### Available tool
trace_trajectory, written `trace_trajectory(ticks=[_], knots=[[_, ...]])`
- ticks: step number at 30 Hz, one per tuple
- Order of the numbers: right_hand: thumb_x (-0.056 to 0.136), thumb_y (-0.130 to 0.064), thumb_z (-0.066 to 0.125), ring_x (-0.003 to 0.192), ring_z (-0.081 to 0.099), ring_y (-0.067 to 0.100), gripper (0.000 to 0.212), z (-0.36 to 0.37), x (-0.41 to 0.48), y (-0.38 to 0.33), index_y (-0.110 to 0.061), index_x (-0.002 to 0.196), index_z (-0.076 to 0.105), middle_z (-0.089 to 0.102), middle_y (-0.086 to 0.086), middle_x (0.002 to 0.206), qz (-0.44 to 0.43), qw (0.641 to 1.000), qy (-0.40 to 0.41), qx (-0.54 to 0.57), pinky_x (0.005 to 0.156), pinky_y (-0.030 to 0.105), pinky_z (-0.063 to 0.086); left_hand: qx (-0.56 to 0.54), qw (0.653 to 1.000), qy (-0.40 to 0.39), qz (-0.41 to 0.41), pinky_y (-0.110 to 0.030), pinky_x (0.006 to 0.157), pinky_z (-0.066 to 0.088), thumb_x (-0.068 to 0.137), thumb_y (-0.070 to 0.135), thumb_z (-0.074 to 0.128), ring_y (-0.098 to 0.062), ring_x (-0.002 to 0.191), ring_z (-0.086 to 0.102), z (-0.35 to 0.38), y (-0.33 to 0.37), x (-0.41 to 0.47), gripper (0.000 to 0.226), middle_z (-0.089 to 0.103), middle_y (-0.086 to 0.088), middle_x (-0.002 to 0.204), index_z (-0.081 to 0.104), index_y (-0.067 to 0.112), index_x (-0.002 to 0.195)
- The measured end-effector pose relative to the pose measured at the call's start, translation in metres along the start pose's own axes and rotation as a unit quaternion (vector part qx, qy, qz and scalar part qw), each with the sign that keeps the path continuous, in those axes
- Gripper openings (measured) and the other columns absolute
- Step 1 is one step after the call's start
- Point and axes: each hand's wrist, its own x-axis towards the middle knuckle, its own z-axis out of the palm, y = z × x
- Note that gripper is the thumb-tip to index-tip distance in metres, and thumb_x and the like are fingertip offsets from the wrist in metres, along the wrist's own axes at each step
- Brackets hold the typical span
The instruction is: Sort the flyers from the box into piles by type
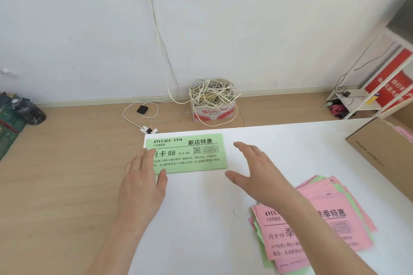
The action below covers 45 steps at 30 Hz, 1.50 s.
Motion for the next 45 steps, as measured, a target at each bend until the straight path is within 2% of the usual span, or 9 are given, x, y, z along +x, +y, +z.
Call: trace_trajectory(ticks=[10,14,17,21,27,31,35,40,45], knots=[[0.083,-0.061,0.056,0.143,-0.006,0.004,0.071,-0.046,-0.154,0.107,-0.044,0.143,0.021,0.004,-0.022,0.154,0.058,0.985,-0.053,-0.151,0.116,0.023,0.012,-0.087,0.918,-0.152,0.355,-0.020,0.082,0.050,0.076,0.044,0.043,-0.009,0.101,0.053,0.050,0.136,-0.102,0.035,0.068,0.011,0.105,0.070,0.028,0.091],[0.086,-0.059,0.053,0.144,-0.013,0.005,0.072,-0.036,-0.171,0.140,-0.045,0.145,0.014,-0.008,-0.021,0.156,0.084,0.982,-0.040,-0.162,0.116,0.030,0.022,0.015,0.916,-0.207,0.344,-0.037,0.083,0.056,0.057,0.062,0.065,-0.022,0.106,0.063,0.075,0.183,-0.126,0.070,0.065,-0.007,0.120,0.061,0.017,0.111],[0.078,-0.060,0.060,0.143,0.021,0.010,0.071,-0.039,-0.168,0.151,-0.044,0.141,0.031,0.020,-0.019,0.153,0.080,0.980,-0.042,-0.175,0.102,0.036,0.040,0.073,0.906,-0.253,0.331,-0.042,0.083,0.056,0.045,0.059,0.082,-0.029,0.107,0.063,0.086,0.194,-0.128,0.089,0.063,-0.016,0.120,0.053,0.012,0.114],[0.050,-0.062,0.080,0.097,0.066,0.014,0.066,-0.047,-0.162,0.171,-0.038,0.109,0.064,0.066,-0.013,0.115,0.048,0.976,-0.017,-0.210,0.065,0.030,0.054,0.060,0.911,-0.177,0.367,-0.038,0.083,0.055,0.071,0.049,0.063,-0.026,0.104,0.066,0.088,0.197,-0.126,0.049,0.068,-0.012,0.113,0.067,0.012,0.103],[0.088,-0.057,0.053,0.123,0.045,0.008,0.044,-0.075,-0.162,0.193,-0.042,0.129,0.053,0.042,-0.027,0.141,-0.020,0.983,-0.087,-0.162,0.094,0.027,0.043,0.026,0.901,-0.180,0.395,-0.018,0.083,0.049,0.080,0.046,0.041,-0.007,0.097,0.067,0.075,0.194,-0.122,0.036,0.071,0.011,0.102,0.071,0.028,0.090],[0.096,-0.050,0.041,0.130,0.039,0.010,0.039,-0.083,-0.162,0.198,-0.041,0.133,0.049,0.035,-0.023,0.148,-0.054,0.974,-0.132,-0.175,0.100,0.028,0.039,0.030,0.906,-0.189,0.377,-0.020,0.053,0.052,0.066,0.025,0.079,-0.001,0.074,0.066,0.078,0.192,-0.129,0.022,0.068,0.020,0.084,0.066,0.032,0.082],[0.094,-0.055,0.039,0.116,0.048,0.013,0.040,-0.082,-0.159,0.203,-0.032,0.123,0.055,0.050,-0.017,0.132,-0.086,0.966,-0.133,-0.205,0.090,0.034,0.044,0.027,0.935,-0.146,0.323,-0.019,0.037,0.043,0.064,0.024,0.066,-0.006,0.057,0.061,0.074,0.201,-0.134,0.008,0.065,0.018,0.068,0.066,0.028,0.070],[0.094,-0.023,0.042,0.100,0.060,0.019,0.026,-0.079,-0.159,0.217,-0.030,0.111,0.059,0.065,-0.012,0.111,-0.076,0.972,-0.104,-0.195,0.082,0.035,0.049,-0.021,0.958,-0.130,0.254,-0.020,0.045,0.046,0.073,0.043,0.050,-0.004,0.071,0.058,0.070,0.210,-0.134,0.016,0.061,0.021,0.073,0.059,0.030,0.070],[0.093,-0.030,0.045,0.080,0.063,0.017,0.021,-0.080,-0.158,0.222,-0.032,0.099,0.065,0.068,-0.011,0.092,-0.055,0.980,-0.042,-0.186,0.066,0.032,0.050,-0.040,0.967,-0.050,0.248,-0.030,0.096,0.038,0.076,0.053,0.056,-0.017,0.111,0.045,0.048,0.208,-0.134,0.052,0.054,0.001,0.125,0.053,0.024,0.119]])
